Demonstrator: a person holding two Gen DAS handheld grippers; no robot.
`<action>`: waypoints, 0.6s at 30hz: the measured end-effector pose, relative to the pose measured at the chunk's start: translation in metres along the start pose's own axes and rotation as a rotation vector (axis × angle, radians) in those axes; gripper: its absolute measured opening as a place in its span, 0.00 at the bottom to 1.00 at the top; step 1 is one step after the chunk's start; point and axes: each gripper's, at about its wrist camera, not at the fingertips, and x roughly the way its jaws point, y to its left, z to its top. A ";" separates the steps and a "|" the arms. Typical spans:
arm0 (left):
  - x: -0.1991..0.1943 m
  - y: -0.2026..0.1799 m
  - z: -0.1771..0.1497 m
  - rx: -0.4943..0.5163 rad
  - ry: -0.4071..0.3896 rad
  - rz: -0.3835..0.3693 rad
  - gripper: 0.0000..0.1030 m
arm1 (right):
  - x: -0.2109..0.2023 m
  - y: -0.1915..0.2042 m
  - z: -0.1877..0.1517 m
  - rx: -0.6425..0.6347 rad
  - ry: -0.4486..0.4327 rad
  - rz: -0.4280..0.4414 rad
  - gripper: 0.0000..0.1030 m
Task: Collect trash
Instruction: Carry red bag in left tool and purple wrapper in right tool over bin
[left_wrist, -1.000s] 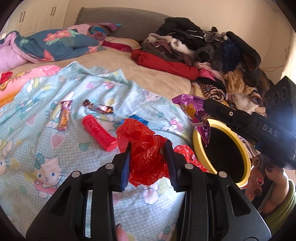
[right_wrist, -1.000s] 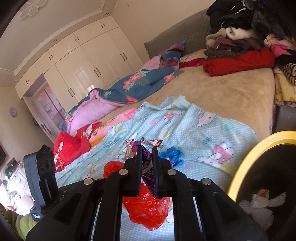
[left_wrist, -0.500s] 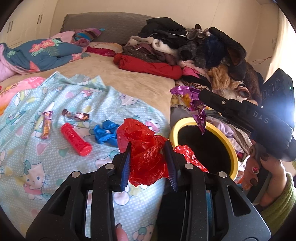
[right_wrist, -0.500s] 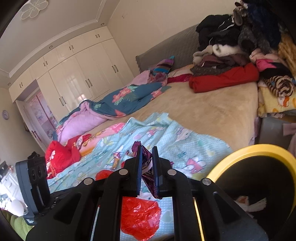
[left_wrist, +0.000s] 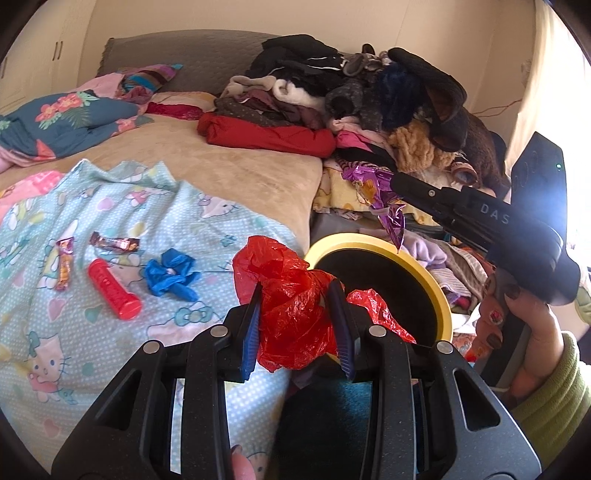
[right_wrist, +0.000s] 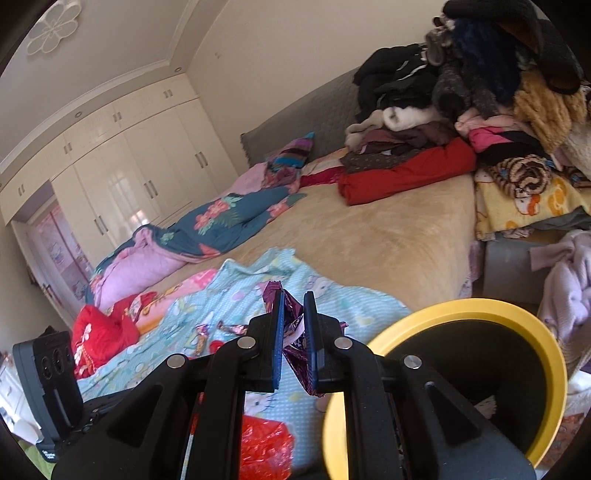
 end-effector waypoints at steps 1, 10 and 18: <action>0.001 -0.003 0.000 0.004 0.001 -0.004 0.26 | -0.002 -0.005 0.001 0.006 -0.005 -0.010 0.10; 0.011 -0.024 0.000 0.025 0.007 -0.031 0.26 | -0.017 -0.043 0.001 0.054 -0.027 -0.104 0.10; 0.024 -0.045 -0.003 0.064 0.026 -0.051 0.26 | -0.030 -0.078 -0.001 0.110 -0.045 -0.180 0.10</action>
